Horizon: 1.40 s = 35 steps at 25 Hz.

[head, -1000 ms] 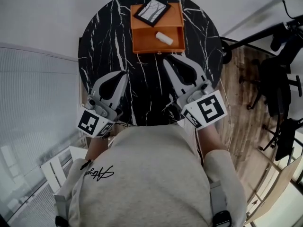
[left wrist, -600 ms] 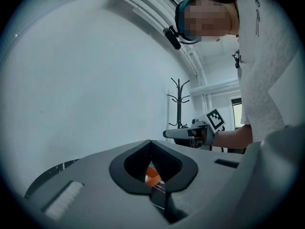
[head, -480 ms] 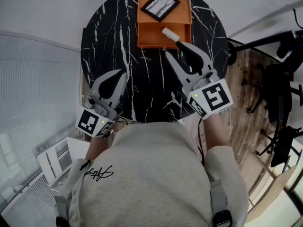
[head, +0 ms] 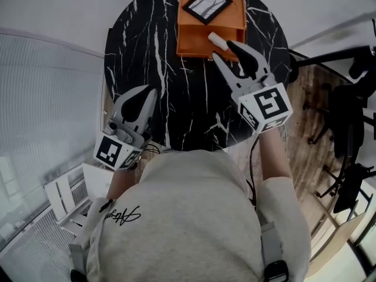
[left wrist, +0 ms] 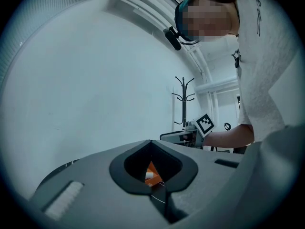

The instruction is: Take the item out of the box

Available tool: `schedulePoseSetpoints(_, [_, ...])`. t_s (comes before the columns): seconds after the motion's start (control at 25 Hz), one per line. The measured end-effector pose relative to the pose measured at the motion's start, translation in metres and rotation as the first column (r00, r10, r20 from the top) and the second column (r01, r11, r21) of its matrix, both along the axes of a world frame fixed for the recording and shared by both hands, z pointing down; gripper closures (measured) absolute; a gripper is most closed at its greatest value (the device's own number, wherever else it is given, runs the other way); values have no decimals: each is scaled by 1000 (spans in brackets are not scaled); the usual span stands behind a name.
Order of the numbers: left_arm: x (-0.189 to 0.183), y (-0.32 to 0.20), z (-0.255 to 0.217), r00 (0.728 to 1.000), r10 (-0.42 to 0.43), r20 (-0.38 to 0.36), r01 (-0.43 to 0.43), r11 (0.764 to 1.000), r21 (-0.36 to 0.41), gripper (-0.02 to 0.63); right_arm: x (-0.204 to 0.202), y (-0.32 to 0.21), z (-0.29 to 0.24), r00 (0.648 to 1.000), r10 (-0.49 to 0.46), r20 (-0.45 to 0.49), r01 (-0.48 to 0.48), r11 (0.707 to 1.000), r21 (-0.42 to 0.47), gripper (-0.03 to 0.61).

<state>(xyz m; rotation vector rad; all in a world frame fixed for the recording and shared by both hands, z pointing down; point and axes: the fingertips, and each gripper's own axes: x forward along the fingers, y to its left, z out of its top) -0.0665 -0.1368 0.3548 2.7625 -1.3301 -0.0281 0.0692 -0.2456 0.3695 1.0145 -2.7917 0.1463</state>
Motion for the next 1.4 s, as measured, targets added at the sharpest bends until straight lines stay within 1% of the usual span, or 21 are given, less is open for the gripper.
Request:
schedulePoseSetpoints(0.12, [-3, 2, -1, 1000, -14, 2, 14, 1000, -3, 611, 1, -9, 9, 1000, -3, -21, 3, 1000, -7, 439])
schedulePoseSetpoints(0.28, [-7, 4, 0, 1000, -30, 7, 30, 1000, -7, 611, 2, -20, 23, 997, -6, -72, 5, 1000, -5, 439])
schedulePoseSetpoints(0.56, [-13, 9, 1, 998, -56, 11, 56, 998, -9, 611, 3, -36, 46, 989, -25, -144, 21, 999, -32, 439])
schedulePoseSetpoints(0.72, [-19, 12, 2, 997, -76, 18, 77, 997, -13, 611, -1, -43, 61, 982, -52, -184, 44, 998, -45, 439])
schedulePoseSetpoints(1.4, [-34, 20, 6, 990, -139, 20, 140, 990, -24, 611, -9, -64, 112, 945, -107, -308, 72, 990, -123, 439])
